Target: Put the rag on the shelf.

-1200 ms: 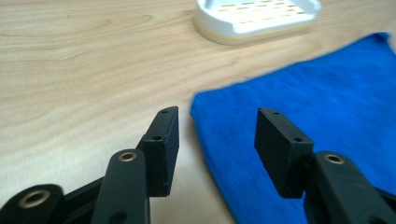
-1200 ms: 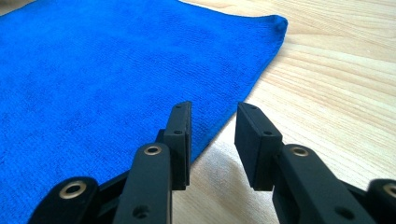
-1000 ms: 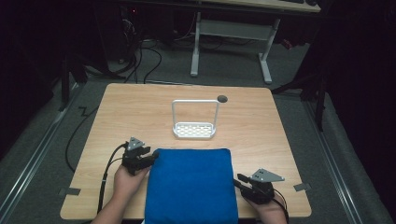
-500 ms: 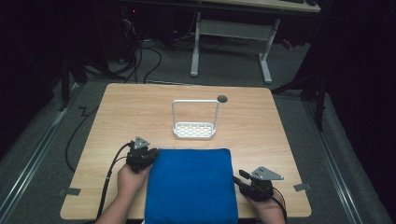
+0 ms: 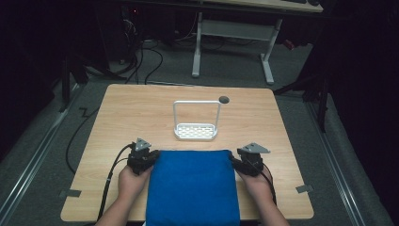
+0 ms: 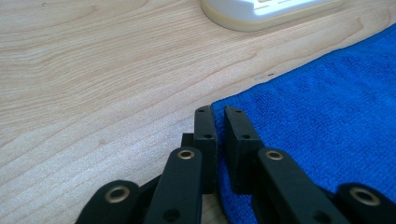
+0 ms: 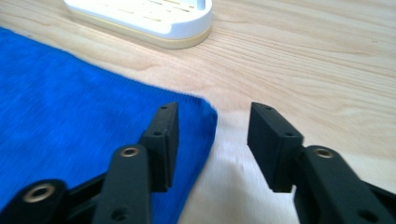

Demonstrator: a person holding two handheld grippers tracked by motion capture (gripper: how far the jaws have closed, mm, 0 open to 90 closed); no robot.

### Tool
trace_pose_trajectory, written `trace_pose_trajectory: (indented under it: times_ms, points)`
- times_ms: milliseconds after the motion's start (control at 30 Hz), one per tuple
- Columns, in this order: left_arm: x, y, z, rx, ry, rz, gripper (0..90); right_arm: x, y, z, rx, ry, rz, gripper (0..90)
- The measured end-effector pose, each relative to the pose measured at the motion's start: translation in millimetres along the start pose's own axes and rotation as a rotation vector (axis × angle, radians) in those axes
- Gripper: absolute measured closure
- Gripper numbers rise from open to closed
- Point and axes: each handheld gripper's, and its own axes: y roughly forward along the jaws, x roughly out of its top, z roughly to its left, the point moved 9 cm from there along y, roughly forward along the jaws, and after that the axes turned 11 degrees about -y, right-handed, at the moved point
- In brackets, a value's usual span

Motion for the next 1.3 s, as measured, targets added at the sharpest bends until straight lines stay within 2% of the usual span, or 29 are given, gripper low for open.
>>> trace_pose_trajectory:
  times_ms: [200,367,500,600,633,700,1000,1100,1167,1300]
  points:
    - [0.0,-0.4,0.9,-0.01,-0.013,0.0,83.6,8.5,19.0,-3.2,0.022,0.02,0.027,46.7]
    - [-0.2,-0.6,0.8,-0.011,-0.014,-0.002,83.1,0.2,25.0,-1.8,0.019,-0.012,0.063,46.4]
    - [0.1,-0.4,0.8,-0.014,-0.028,-0.005,82.9,-2.9,27.5,-0.6,0.03,-0.017,0.074,47.8]
    - [-0.2,-0.7,0.6,-0.017,-0.028,-0.005,81.8,-3.2,26.6,1.4,0.038,-0.028,0.07,50.5]
    - [-0.2,-0.7,0.7,-0.018,-0.028,-0.004,81.7,-3.2,25.9,3.3,0.046,-0.035,0.069,55.1]
    - [-0.2,-0.7,0.9,-0.02,-0.03,-0.003,81.6,-2.9,25.7,4.1,0.05,-0.04,0.066,57.0]
    - [-0.6,-1.0,0.8,-0.025,-0.024,0.001,84.3,-0.3,26.1,13.8,0.079,-0.057,0.053,81.7]
    - [-0.7,-1.3,1.2,-0.023,-0.024,0.003,85.6,0.2,26.2,16.0,0.089,-0.062,0.05,86.5]
    - [0.5,-2.8,2.2,-0.017,-0.021,-0.012,87.1,0.8,25.3,18.7,0.114,-0.059,0.049,87.4]
    - [1.5,-4.6,1.4,-0.019,-0.01,-0.028,87.6,3.7,22.1,18.0,0.108,-0.063,0.024,87.5]
